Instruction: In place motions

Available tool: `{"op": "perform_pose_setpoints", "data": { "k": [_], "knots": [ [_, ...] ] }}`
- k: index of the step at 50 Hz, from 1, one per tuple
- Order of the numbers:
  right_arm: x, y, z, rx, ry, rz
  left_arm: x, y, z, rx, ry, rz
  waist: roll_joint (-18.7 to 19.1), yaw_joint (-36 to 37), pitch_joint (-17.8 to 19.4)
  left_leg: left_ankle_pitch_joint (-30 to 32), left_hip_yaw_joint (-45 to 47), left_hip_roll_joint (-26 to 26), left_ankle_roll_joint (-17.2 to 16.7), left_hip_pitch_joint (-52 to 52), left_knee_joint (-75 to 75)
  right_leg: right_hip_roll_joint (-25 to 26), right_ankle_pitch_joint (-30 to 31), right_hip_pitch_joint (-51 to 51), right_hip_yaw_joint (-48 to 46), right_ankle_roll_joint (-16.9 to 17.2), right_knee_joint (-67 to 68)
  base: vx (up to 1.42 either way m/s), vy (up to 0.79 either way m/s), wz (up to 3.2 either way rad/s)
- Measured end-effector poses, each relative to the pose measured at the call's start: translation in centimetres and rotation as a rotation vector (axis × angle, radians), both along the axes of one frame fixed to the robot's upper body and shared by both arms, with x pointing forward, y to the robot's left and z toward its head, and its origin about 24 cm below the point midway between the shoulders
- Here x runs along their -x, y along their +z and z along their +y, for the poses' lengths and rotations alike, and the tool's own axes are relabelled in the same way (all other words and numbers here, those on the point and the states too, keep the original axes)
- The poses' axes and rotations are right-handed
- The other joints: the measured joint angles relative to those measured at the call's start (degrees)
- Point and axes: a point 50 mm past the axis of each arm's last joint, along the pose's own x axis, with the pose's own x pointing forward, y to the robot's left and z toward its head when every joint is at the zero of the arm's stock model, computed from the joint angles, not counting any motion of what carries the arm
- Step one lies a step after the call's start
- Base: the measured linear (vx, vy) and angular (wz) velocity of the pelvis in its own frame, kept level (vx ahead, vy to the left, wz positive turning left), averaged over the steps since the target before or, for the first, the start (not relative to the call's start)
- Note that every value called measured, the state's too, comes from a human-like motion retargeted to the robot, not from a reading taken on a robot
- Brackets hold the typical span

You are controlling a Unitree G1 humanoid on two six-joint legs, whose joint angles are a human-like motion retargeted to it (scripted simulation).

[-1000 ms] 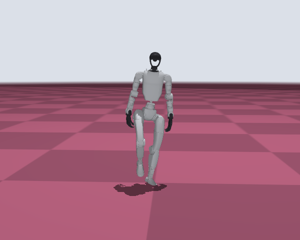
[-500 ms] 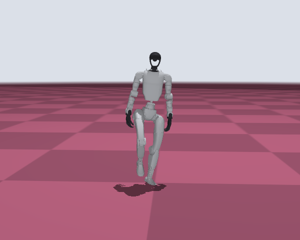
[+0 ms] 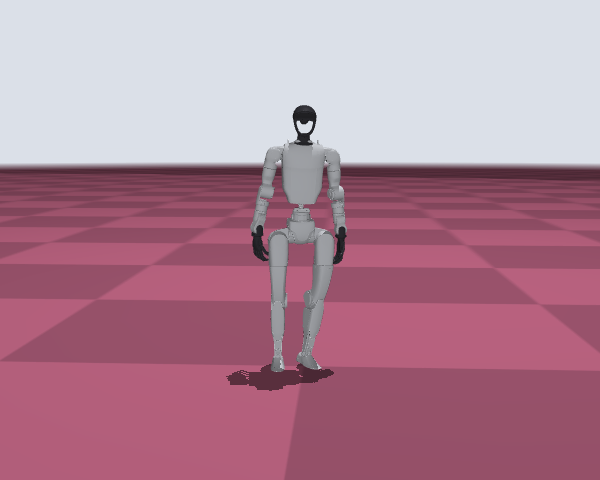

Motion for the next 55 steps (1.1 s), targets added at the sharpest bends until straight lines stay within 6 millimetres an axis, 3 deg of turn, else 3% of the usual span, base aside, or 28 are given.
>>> {"op": "perform_pose_setpoints", "data": {
  "k": [7,23,32,55],
  "knots": [
    [-0.5,-0.1,0.6,-0.027,-0.031,-0.016,-0.8,-0.1,-0.7,0.016,-0.005,-0.008,1.1,0.0,0.1,0.6,0.0,0.6,-0.4,-0.1,-0.3,0.5,0.1,-0.2,0.1,-0.5,0.1,0.0,0.08,0.03],
    [2.2,0.0,0.8,-0.023,-0.002,0.092,0.7,-0.1,-1.0,0.033,-0.022,0.055,2.3,1.2,-2.3,0.8,0.4,1.1,-1.2,0.1,-0.8,0.8,-0.4,-0.3,-0.1,-1.0,0.2,0.05,0.05,0.02],
    [1.7,0.0,0.7,-0.021,-0.001,0.083,1.2,0.0,-1.1,0.052,-0.033,0.083,2.5,1.4,-2.8,0.9,0.2,1.2,-1.3,0.1,-0.8,0.9,-0.5,-0.3,-0.4,-1.1,0.3,0.0,0.0,0.0],
    [1.5,-0.1,1.1,-0.039,0.007,0.077,-0.1,0.0,-1.0,0.049,-0.073,0.056,1.4,1.8,-3.2,2.3,-1.9,0.7,-1.2,0.1,-2.1,0.5,-0.8,0.0,-2.4,-0.9,0.3,0.0,0.0,0.0]
  ]
}}
